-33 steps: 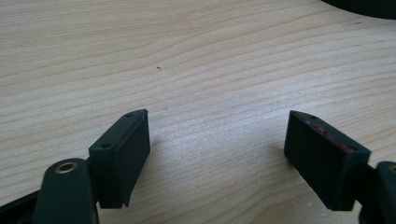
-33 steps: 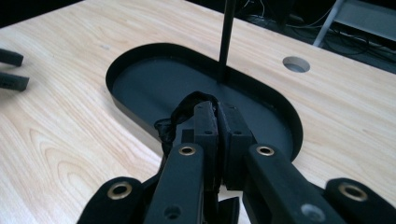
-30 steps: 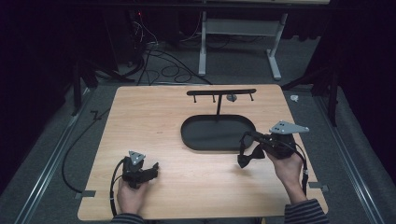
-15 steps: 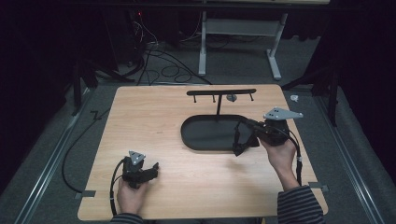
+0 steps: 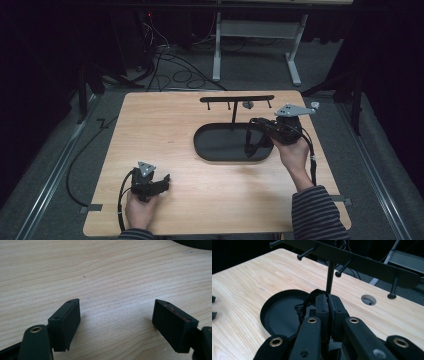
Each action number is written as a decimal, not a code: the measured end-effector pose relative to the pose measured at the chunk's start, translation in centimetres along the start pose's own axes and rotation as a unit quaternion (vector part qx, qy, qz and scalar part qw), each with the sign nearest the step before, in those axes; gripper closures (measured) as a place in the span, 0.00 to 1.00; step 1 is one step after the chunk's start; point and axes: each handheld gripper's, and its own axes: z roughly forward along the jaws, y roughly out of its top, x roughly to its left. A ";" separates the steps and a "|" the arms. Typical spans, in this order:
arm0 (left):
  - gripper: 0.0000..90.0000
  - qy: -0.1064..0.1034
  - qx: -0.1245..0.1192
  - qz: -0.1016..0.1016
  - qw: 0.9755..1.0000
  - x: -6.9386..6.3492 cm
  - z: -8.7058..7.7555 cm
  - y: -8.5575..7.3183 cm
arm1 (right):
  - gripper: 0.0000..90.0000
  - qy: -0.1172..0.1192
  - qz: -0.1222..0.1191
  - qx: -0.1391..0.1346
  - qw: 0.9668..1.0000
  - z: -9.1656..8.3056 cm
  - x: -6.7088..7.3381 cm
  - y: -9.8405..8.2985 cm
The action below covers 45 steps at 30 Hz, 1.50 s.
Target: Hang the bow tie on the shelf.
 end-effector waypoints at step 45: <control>0.25 0.000 0.000 0.000 1.000 0.0 0.0 0.0 | 0.98 -0.049 0.041 0.008 0.998 4.9 -2.9 3.6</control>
